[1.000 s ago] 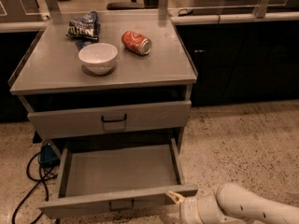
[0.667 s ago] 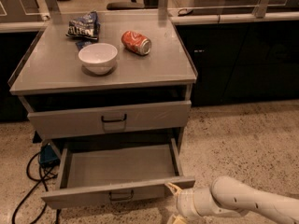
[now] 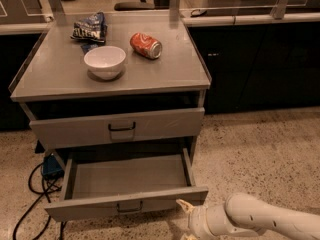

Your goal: Close middle drawer

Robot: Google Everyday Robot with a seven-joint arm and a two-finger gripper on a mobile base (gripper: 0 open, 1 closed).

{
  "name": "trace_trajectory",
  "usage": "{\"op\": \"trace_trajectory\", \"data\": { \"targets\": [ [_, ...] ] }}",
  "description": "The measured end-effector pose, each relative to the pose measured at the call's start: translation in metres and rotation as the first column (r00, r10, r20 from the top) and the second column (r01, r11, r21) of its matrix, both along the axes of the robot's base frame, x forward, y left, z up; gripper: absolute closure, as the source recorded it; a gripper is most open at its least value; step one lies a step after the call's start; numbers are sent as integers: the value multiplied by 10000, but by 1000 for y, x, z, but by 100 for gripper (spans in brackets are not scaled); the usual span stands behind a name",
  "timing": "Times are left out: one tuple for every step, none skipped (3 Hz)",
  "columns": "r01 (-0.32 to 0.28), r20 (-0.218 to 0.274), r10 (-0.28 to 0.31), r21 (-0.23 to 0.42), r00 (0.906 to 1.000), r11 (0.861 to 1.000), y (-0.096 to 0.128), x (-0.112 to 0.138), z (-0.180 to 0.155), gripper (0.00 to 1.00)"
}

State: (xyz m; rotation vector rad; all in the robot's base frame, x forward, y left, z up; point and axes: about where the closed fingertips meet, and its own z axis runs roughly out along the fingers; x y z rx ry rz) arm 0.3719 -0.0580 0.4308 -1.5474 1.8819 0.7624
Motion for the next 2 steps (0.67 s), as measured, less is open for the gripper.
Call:
{"op": "trace_trajectory", "data": {
  "targets": [
    [386,-404,-398,-297,9984,9988,-15,8,-29,0],
    [1013,-422,-1036,-520,9937,9935,-29,41,-62,0]
  ]
}}
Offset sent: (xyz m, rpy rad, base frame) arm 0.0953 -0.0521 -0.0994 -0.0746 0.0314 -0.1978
